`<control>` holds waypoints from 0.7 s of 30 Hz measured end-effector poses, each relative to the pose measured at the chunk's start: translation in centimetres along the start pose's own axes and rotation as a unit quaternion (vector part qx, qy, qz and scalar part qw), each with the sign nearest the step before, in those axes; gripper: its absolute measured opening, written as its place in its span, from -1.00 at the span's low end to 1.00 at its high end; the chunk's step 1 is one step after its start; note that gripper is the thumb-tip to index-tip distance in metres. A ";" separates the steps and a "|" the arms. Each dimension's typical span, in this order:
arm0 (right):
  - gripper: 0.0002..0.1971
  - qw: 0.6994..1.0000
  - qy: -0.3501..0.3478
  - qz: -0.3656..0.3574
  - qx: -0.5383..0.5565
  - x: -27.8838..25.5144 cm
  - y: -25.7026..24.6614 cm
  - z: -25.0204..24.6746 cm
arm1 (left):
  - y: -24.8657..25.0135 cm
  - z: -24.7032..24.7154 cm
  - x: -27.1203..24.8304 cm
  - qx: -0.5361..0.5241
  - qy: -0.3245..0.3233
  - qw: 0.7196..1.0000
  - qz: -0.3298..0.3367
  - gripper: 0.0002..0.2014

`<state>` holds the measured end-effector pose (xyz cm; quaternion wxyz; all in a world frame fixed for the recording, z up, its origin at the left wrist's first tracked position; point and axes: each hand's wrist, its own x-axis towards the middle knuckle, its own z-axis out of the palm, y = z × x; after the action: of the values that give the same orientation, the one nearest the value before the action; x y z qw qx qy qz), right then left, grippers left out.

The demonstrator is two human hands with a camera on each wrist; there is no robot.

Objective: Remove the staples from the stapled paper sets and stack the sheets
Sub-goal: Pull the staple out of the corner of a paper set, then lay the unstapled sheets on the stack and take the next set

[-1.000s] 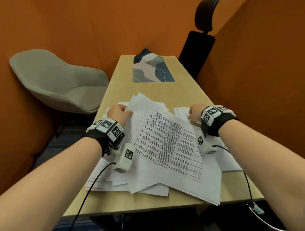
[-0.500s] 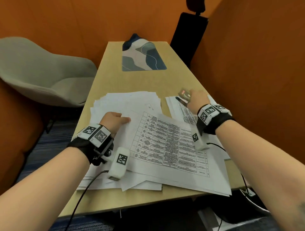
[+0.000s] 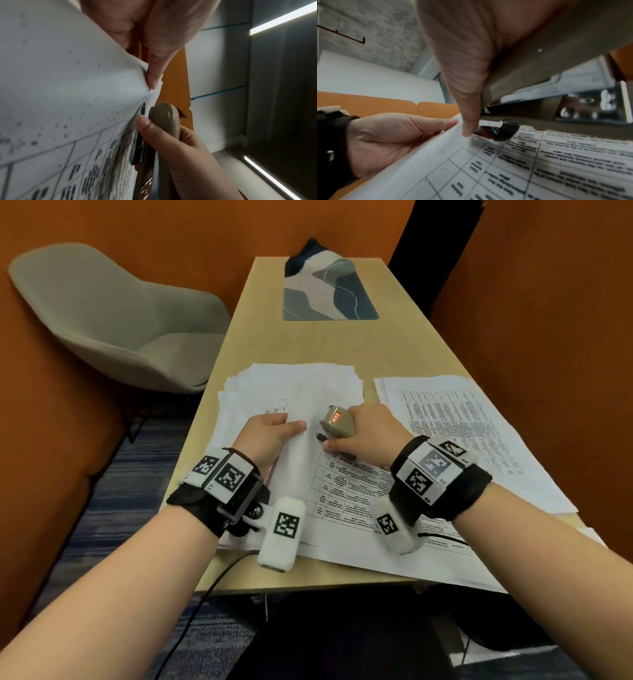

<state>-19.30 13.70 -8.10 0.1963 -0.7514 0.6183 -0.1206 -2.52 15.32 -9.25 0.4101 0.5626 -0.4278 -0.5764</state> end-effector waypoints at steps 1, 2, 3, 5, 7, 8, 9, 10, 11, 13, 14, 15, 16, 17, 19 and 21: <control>-0.60 1.000 0.003 -0.005 -0.003 -0.1 -0.1 0.2 | 0.0 0.0 -0.3 -0.003 0.004 1.000 0.006 -0.93; -0.61 1.000 0.006 -0.011 -0.002 -0.2 -0.2 0.3 | -0.1 -0.1 -0.5 -0.005 0.007 1.000 0.012 -0.93; -0.61 1.000 0.007 -0.017 0.004 -0.3 -0.3 0.3 | -0.3 -0.1 -0.6 -0.005 0.011 1.000 0.014 -0.93; -0.63 0.999 0.009 -0.029 0.019 -0.6 -0.5 0.5 | -0.5 -0.1 -0.9 -0.006 0.015 1.000 0.020 -0.93; -0.62 0.999 0.012 -0.038 0.020 -0.8 -0.8 0.7 | -0.6 0.0 -1.2 -0.009 0.017 0.999 0.027 -0.93; -0.60 0.999 0.012 -0.040 0.017 -0.9 -0.8 0.8 | -0.7 0.1 -1.3 -0.011 0.016 0.999 0.031 -0.93; -0.59 0.999 0.012 -0.039 0.013 -1.0 -0.9 0.9 | -0.7 0.1 -1.5 -0.014 0.017 0.999 0.032 -0.93; -0.59 0.999 0.012 -0.038 0.010 -1.2 -1.0 0.9 | -0.7 0.1 -1.7 -0.018 0.018 0.999 0.033 -0.92; -0.59 0.999 0.012 -0.038 0.008 -1.3 -1.1 0.9 | -0.6 0.2 -2.1 -0.022 0.019 0.999 0.036 -0.91; -0.60 0.999 0.015 -0.044 0.006 -1.6 -1.2 0.7 | -0.7 0.2 -2.4 -0.036 0.017 0.998 0.044 -0.90; -0.61 0.999 0.019 -0.050 0.006 -1.9 -1.3 0.6 | -0.7 0.3 -2.6 -0.041 0.012 0.998 0.046 -0.90; -0.62 0.998 0.024 -0.056 0.008 -2.1 -1.4 0.5 | -0.7 0.4 -2.8 -0.043 0.009 0.998 0.047 -0.90; -0.62 0.998 0.029 -0.062 0.008 -2.3 -1.6 0.4 | -0.7 0.6 -2.9 -0.044 0.008 0.998 0.048 -0.90; -0.62 0.997 0.032 -0.066 0.002 -2.5 -1.7 0.2 | -0.8 0.8 -3.1 -0.047 0.011 0.998 0.047 -0.90; -0.61 0.996 0.040 -0.075 -0.026 -2.8 -1.9 0.0 | -0.9 1.1 -3.2 -0.063 0.023 0.997 0.041 -0.91; -0.59 0.994 0.051 -0.084 -0.051 -3.0 -2.0 -0.1 | -0.8 1.2 -3.3 -0.083 0.033 0.996 0.025 -0.92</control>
<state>-18.17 16.93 -6.96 0.1149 -0.8026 0.5675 -0.1434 -3.65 18.77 -8.98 0.4830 0.5348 -0.3788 -0.5807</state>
